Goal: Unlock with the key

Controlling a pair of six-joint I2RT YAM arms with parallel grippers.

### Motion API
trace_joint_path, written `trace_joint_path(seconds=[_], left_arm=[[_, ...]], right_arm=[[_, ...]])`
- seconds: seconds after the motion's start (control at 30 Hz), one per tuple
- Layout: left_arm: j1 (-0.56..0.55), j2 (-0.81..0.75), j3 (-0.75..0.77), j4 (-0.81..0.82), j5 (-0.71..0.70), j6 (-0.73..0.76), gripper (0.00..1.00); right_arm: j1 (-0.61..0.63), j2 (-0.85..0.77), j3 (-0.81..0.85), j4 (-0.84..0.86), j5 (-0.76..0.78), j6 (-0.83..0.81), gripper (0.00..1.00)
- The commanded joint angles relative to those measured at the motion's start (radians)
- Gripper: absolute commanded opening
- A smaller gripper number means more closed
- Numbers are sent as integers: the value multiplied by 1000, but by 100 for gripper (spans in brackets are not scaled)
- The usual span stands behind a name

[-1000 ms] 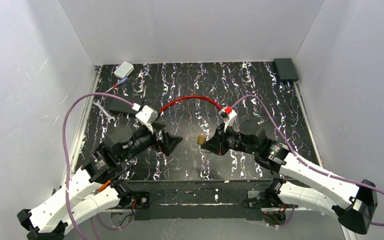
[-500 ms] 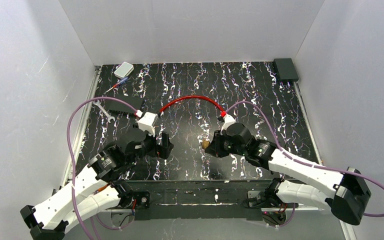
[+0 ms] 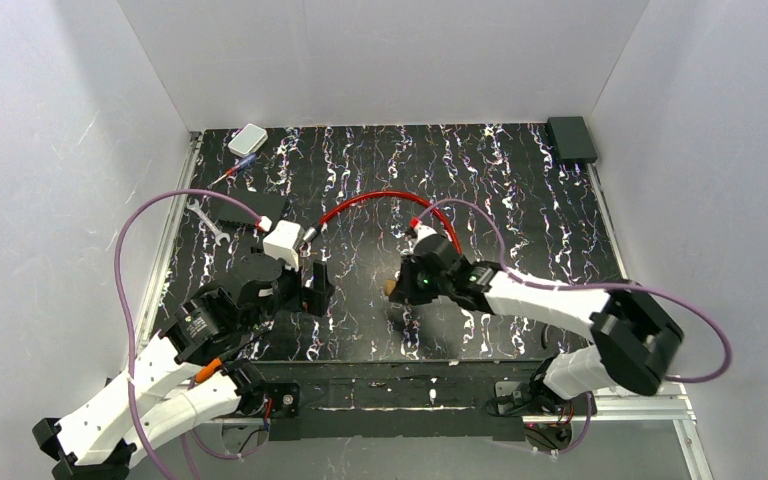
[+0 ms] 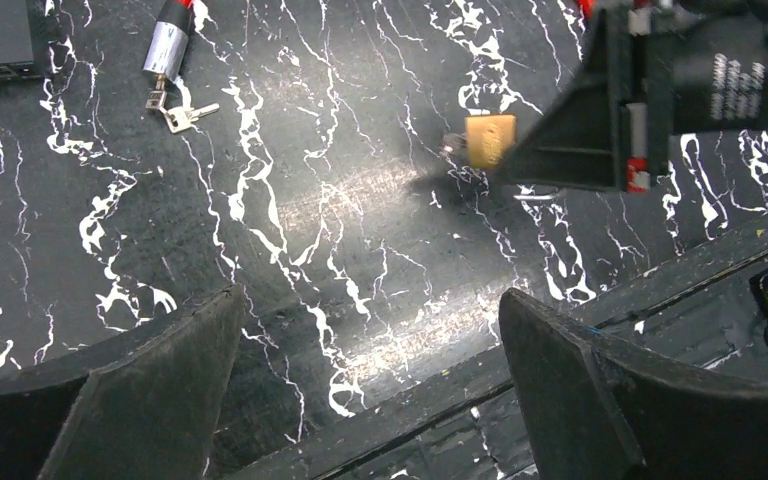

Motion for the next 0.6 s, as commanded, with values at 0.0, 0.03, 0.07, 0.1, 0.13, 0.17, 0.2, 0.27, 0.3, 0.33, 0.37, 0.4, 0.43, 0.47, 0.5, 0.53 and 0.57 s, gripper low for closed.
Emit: trace_joint_path(seconds=[0.0,0.03,0.07,0.1,0.13,0.17,0.2,0.27,0.3,0.33,0.37,0.4,0.43,0.47,0.5,0.53,0.57], left_arm=[[-2,-32,45,-70,-12,41,98],[-2,-49,39,-65,-12,42,98],[-1,-66,31,-58,-22,42,98],[-2,-86,20,-51,-35,39,98],[-1,-94,16,-45,-45,37,98],[-2,-106,11,-40,-48,37,98],[-2,-114,7,-34,-50,39,98],[-1,-123,1,-29,-60,40,98],[-3,-124,1,-29,-63,39,98],[-3,-124,0,-27,-60,42,98],[-2,-124,-1,-25,-56,44,98],[-2,-125,-1,-23,-56,46,98],[-3,-126,-1,-23,-56,46,98],[-2,-127,-2,-23,-55,46,98],[-3,-127,-3,-23,-53,46,98],[-2,-128,-4,-23,-52,45,98],[-2,-128,-3,-23,-49,47,98]], right_arm=[[-9,119,145,119,-49,-12,1],[-10,154,164,128,-59,-15,1],[-11,188,185,142,-70,-17,1],[-13,233,206,154,-86,-17,1],[-16,254,229,162,-96,-17,1],[-20,290,253,170,-116,-16,1],[-25,323,279,176,-137,-13,1],[-36,391,334,179,-185,-10,1],[-44,423,360,181,-216,-16,1],[-51,463,384,181,-247,-21,1],[-59,490,408,182,-267,-25,1],[-68,512,422,184,-285,-26,1],[-79,532,432,188,-301,-25,1],[-90,548,437,192,-317,-20,1],[-106,564,440,202,-340,-16,4],[-119,577,440,214,-363,-12,9],[-130,587,441,219,-380,-8,15]])
